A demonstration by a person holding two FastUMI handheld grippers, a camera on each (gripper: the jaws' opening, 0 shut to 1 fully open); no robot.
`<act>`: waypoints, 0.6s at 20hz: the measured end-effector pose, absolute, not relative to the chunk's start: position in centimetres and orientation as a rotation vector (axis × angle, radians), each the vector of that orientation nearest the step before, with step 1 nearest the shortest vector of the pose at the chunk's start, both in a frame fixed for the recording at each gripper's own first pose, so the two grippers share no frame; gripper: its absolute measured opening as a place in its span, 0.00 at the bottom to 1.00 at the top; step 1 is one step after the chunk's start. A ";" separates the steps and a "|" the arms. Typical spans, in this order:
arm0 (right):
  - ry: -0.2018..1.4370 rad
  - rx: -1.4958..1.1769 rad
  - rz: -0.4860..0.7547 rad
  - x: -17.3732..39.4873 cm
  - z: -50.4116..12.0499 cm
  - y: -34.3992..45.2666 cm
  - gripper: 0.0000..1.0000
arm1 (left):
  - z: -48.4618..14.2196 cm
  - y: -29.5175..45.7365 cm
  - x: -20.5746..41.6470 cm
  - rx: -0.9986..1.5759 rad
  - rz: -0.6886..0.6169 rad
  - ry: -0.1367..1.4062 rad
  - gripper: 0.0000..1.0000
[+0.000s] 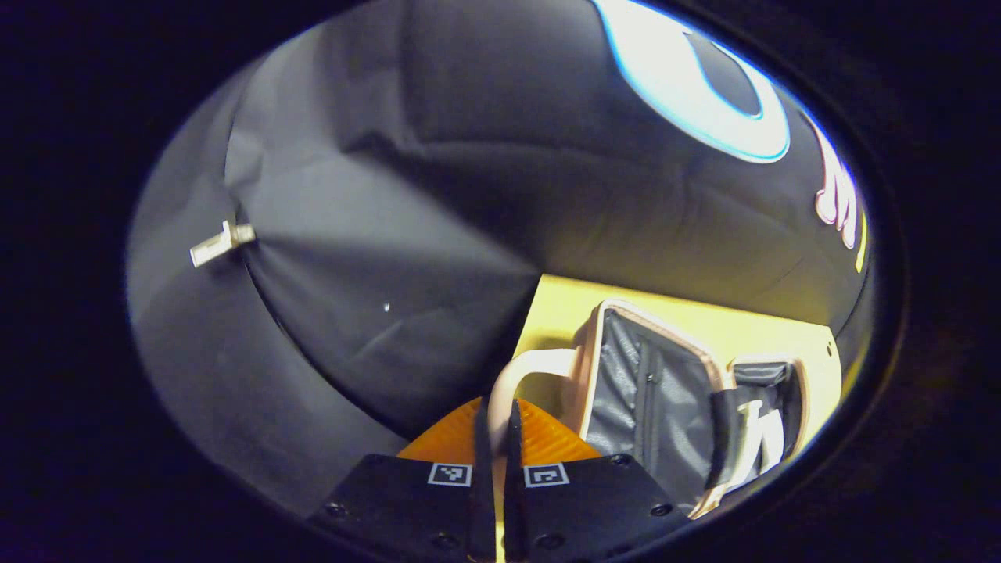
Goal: First open the suitcase, pack the skin care products into it, and then close the suitcase.
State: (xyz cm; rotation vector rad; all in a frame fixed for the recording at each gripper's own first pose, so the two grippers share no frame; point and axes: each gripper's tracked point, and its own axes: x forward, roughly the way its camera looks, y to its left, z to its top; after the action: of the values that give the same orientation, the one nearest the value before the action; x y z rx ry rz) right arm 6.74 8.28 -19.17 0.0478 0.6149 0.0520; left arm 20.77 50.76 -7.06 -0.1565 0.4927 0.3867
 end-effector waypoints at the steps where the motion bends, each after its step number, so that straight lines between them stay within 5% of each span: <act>1: 0.606 0.047 0.050 6.6 -18.7 8.2 0.98 | -4.1 49.4 20.5 -0.159 0.358 0.468 0.10; 12: 0.550 0.045 0.118 8.4 -14.8 6.3 0.98 | 8.1 25.4 19.9 -0.120 0.136 0.352 0.08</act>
State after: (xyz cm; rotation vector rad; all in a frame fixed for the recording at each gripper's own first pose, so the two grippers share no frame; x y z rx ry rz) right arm 8.37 6.33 -14.83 0.0449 0.5497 0.1185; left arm 19.94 25.40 8.05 -0.1204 0.3520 0.1355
